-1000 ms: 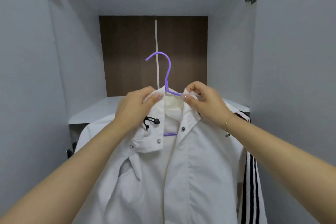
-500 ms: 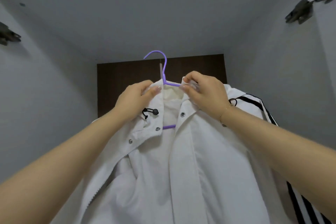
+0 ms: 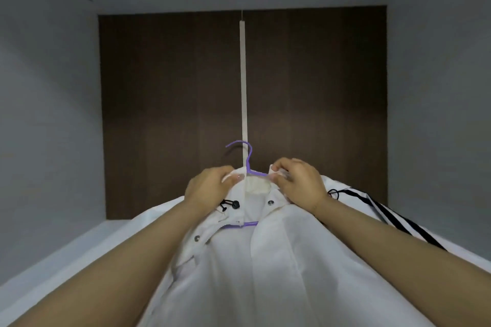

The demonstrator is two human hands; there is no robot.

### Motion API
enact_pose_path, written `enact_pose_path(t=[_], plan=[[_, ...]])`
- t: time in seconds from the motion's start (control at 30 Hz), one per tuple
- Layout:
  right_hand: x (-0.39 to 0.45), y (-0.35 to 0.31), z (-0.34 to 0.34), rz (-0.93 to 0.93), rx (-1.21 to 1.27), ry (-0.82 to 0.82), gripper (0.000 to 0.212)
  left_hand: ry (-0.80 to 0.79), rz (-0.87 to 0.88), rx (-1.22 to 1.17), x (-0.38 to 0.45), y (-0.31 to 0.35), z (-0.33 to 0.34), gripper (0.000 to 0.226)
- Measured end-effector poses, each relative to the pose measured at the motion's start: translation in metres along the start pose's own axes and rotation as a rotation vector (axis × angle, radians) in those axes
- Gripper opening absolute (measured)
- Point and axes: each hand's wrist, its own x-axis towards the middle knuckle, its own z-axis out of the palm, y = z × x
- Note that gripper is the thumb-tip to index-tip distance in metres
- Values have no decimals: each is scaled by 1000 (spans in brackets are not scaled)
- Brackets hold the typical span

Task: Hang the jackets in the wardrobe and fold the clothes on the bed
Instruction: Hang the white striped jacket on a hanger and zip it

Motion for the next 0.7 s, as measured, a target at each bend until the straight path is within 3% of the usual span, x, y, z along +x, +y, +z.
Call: enact_pose_path(t=[0.2,0.47,0.6,0.7], plan=[[-11,13,38,-5,-13,-66,18,-129,41,-63,-4,-30,22,36],[-31,15,52,-95,-165,-182,17,-179,121,112,-21,-33,42,33],[-33,13,50,-113,-307,-258,27,-183,168,331,-22,-32,45,30],[-32,6,34,-114,-407,-352,46,-188,156,505,-22,-27,40,41]])
